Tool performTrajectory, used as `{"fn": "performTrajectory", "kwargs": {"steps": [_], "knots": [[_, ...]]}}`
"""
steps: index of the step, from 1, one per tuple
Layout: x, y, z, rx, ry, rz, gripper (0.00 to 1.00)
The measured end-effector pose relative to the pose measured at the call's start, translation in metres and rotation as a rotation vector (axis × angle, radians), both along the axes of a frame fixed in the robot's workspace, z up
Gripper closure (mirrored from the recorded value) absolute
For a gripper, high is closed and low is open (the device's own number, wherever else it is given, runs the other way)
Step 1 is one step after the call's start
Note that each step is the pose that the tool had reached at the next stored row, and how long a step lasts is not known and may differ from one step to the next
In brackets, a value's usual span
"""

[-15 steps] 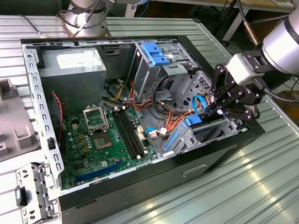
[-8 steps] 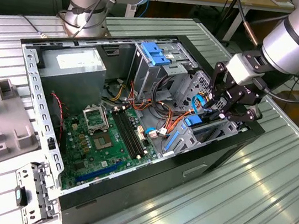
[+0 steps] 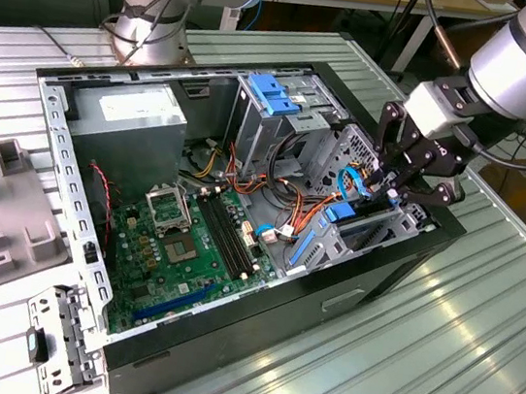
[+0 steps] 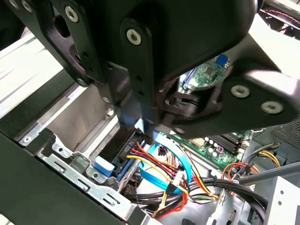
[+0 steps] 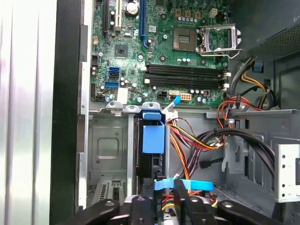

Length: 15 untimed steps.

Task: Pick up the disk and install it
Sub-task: 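Insert the second disk wire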

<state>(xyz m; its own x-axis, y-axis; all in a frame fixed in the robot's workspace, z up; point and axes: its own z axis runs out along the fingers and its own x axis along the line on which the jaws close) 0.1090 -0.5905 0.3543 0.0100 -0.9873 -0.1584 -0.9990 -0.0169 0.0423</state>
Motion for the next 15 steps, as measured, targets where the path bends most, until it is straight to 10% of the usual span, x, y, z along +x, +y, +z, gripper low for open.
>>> {"fn": "performTrajectory", "kwargs": {"steps": [3,10,15], "knots": [[0.0,0.0009,-0.0005,0.0023,0.0001,0.0,0.89],[0.001,0.0003,-0.0109,0.0064,0.005,0.0,0.89],[0.0038,-0.0004,-0.0065,0.0312,0.0051,0.0,0.89]]}}
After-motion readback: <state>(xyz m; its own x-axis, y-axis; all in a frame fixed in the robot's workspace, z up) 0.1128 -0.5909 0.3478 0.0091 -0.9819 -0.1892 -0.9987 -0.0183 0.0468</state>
